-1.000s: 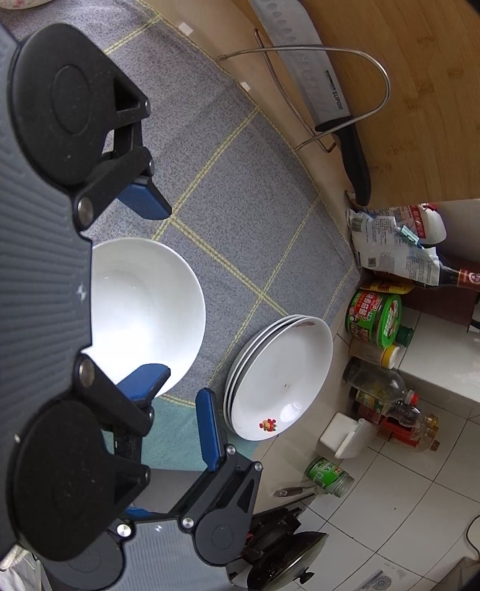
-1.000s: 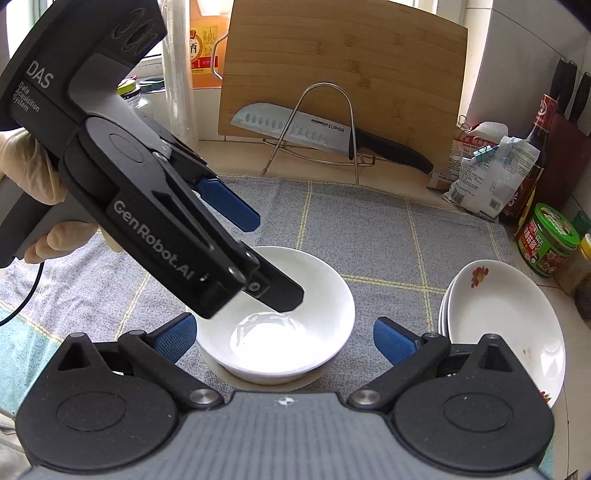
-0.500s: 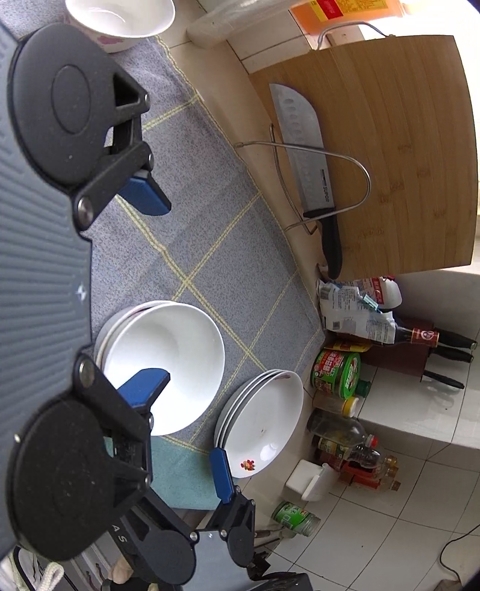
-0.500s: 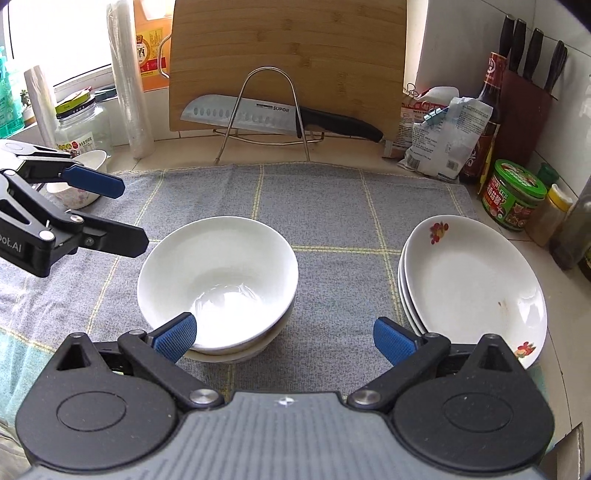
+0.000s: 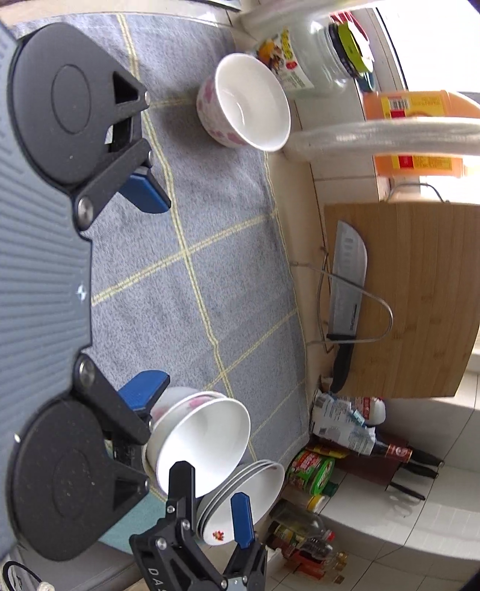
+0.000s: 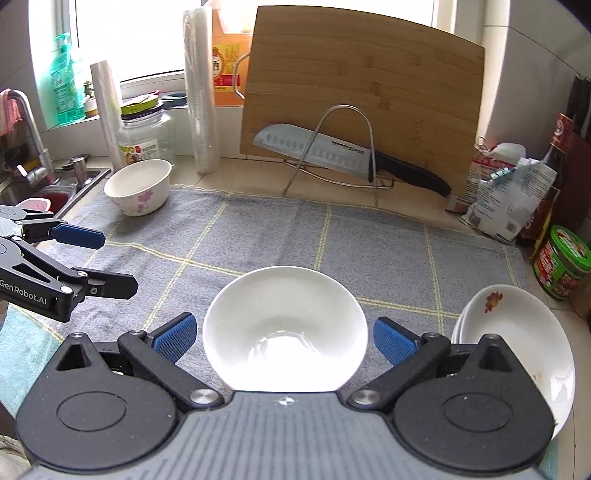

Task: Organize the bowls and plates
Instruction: 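Move the right tool to the pink-flowered bowl beside the glass jar, then close the right tool on the rim of the pink-flowered bowl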

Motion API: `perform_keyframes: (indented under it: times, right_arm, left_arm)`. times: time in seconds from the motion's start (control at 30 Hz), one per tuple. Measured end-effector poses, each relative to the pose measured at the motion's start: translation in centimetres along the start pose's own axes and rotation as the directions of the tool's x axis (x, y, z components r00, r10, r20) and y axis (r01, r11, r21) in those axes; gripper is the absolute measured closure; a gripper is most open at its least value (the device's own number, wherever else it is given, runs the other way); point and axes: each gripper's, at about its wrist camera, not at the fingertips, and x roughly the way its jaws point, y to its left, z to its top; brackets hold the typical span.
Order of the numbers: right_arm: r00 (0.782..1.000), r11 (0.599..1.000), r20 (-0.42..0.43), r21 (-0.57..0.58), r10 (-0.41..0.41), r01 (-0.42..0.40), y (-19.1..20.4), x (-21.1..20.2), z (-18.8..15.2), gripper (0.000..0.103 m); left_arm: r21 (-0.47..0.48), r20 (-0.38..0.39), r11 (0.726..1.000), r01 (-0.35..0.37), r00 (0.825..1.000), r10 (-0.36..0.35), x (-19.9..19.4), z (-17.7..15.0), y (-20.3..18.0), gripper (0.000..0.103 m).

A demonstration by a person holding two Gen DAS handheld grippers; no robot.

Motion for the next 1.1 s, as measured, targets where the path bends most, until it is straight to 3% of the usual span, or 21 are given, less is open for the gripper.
perform_keyframes:
  times: [0.13,0.3,0.6,0.7,0.87,0.97,1.1]
  right_arm:
    - [0.998,0.997,0.008,-0.049,0.067,-0.066,1.6,0.8,1.7,0.0]
    - [0.994,0.989,0.021,-0.102,0.108,-0.105,4.9,1.5,4.1,0.0]
    - [0.994,0.985,-0.02,-0.13,0.109,-0.111,11.0,5.1,8.5,0.0]
    - [0.992,0.981,-0.044,-0.144,0.121,-0.126,12.3,6.6,9.9,0.0]
    - [0.983,0.967,-0.067,-0.18,0.17,-0.179,13.3,9.2,12.3,0.0]
    - [0.977,0.966,-0.078,-0.157,0.197,-0.207,13.3,10.8,13.6,0.0]
    - [0.967,0.961,-0.114,-0.131,0.23,-0.244,13.5,13.2,15.5,0.0]
  left_arm:
    - [-0.058,0.042,0.992,-0.115,0.992,0.117,-2.2,-1.2,2.7,0.004]
    - [-0.093,0.065,0.979,-0.179,0.98,0.186,-3.3,-1.6,6.7,0.004]
    - [0.02,0.113,0.988,-0.154,0.982,0.15,-1.9,-1.2,11.7,0.004]
    - [0.012,0.1,0.991,-0.137,0.986,0.135,-0.9,-1.0,13.1,0.004]
    - [0.052,0.097,0.986,-0.156,0.984,0.15,0.8,-0.9,13.8,0.004]
    - [0.043,0.077,0.992,-0.117,0.991,0.113,1.9,-0.6,14.2,0.004]
    - [0.06,0.07,0.989,-0.135,0.989,0.131,3.3,0.0,14.5,0.004]
